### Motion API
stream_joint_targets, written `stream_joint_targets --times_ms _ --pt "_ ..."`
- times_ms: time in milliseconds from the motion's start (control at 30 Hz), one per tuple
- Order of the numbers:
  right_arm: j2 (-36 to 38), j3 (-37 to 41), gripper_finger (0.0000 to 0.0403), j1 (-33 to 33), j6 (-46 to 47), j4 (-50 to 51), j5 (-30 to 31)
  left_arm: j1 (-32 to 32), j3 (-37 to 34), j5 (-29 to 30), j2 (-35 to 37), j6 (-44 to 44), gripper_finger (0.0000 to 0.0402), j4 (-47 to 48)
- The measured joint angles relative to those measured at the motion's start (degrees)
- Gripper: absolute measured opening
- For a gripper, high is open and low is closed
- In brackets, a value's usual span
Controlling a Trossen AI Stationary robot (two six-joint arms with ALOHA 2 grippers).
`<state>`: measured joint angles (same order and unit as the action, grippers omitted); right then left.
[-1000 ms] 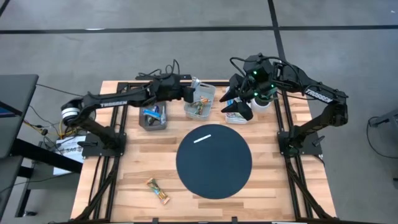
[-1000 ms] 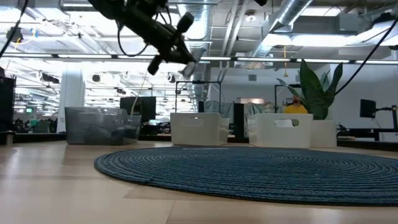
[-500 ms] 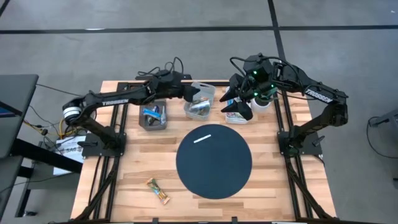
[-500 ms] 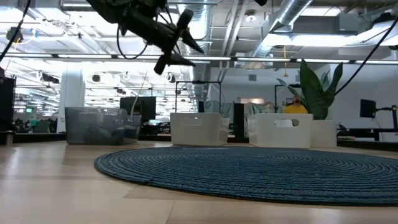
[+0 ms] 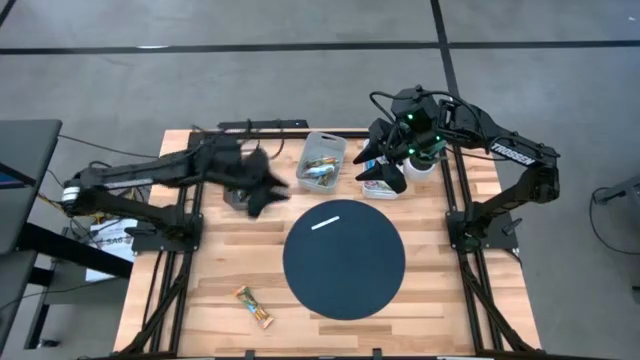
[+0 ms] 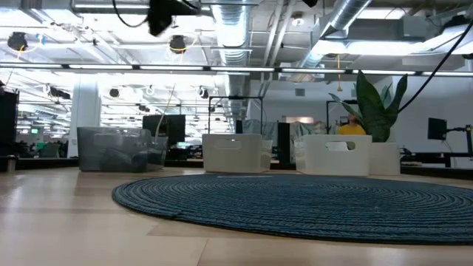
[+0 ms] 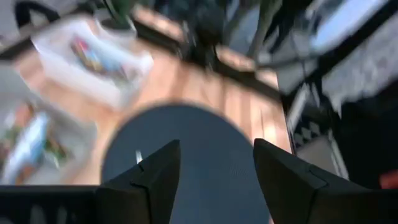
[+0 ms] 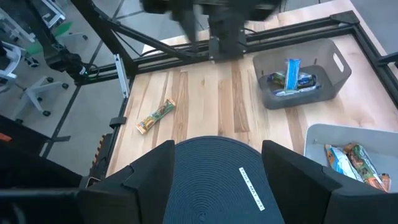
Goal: Pick and place Granola Bars by type
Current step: Put the yellow granola bar into the gray bin
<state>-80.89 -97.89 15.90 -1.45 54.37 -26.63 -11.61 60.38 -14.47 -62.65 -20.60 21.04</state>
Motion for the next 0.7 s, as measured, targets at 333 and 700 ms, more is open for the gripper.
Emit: stream_joint_targets --times_ms 333,700 --pt "0.01 0.0 0.0232 -0.01 0.0 0.87 -0.01 21.95 0.02 4.42 2.72 -4.02 0.0179 25.88" --pt "-0.03 0.0 0.0232 -0.01 1.46 0.88 0.22 36.37 0.02 -0.73 -10.9 -0.32 0.0179 36.52"
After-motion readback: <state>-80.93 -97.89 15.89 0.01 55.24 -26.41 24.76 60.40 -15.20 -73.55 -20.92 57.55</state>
